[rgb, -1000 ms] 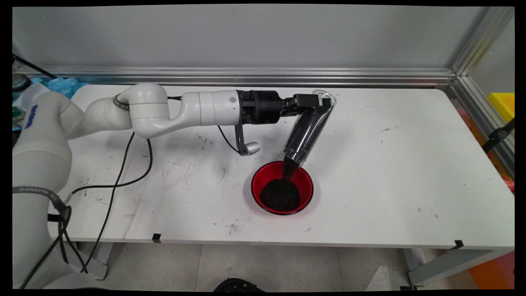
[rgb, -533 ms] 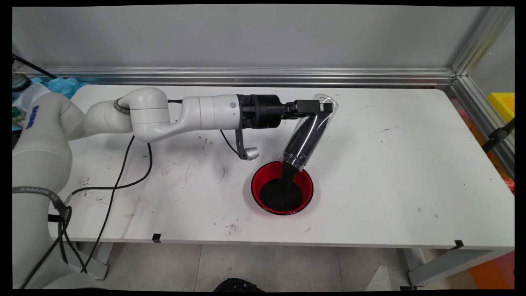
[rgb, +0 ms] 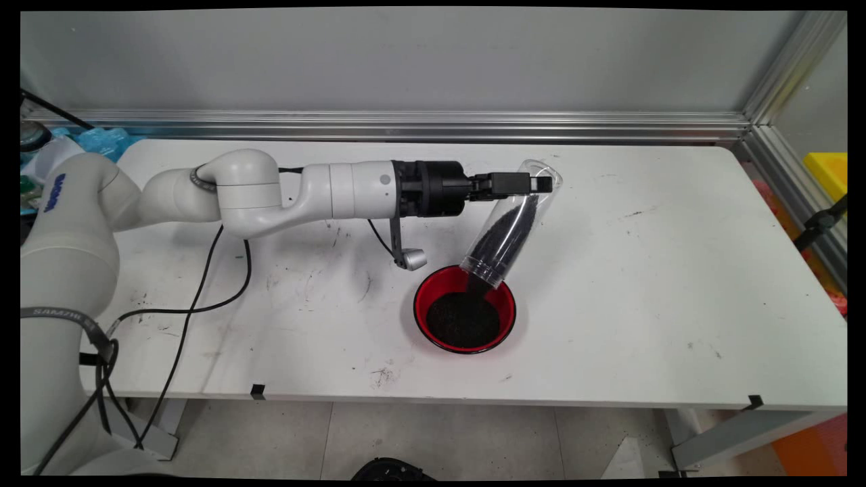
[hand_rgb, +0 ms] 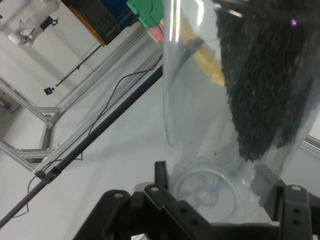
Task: Pour the black seasoning powder in the red bowl
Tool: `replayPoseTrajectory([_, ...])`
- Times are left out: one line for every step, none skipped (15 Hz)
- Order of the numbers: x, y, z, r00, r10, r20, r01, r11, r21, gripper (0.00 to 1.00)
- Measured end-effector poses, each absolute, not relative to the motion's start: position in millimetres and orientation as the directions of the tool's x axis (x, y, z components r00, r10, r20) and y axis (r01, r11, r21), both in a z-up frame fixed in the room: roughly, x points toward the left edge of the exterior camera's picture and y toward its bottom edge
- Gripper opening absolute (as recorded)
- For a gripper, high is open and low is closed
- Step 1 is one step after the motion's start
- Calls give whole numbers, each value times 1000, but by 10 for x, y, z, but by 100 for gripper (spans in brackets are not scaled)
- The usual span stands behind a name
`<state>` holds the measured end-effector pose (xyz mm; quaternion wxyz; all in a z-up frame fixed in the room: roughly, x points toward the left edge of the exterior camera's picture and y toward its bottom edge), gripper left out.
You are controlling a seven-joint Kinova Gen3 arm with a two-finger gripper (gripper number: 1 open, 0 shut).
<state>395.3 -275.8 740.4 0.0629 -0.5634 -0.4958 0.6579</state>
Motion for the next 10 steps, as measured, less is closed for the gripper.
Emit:
replayPoseTrajectory([3948, -2756, 7400, -354, 640, -682, 474, -505, -721, 0])
replayPoseTrajectory([3944, -2755, 7396, -352, 639, -685, 473, -510, -719, 0])
replayPoseTrajectory([3941, -2755, 7393, -350, 637, -687, 471, -514, -717, 0])
replayPoseTrajectory([3939, -2755, 7392, -348, 636, -689, 471, -517, -715, 0])
replayPoseTrajectory([3936, -2756, 7390, -346, 634, -691, 469, -521, -713, 0])
replayPoseTrajectory([3933, -2756, 7388, -345, 633, -693, 468, -524, -711, 0])
replayPoseTrajectory([3929, -2757, 7387, -343, 631, -695, 466, -528, -710, 0])
replayPoseTrajectory([3925, -2757, 7387, -341, 630, -698, 465, -532, -708, 0])
replayPoseTrajectory([3922, -2757, 7388, -340, 628, -700, 463, -536, -706, 0])
replayPoseTrajectory([3919, -2757, 7389, -339, 627, -701, 461, -538, -705, 0])
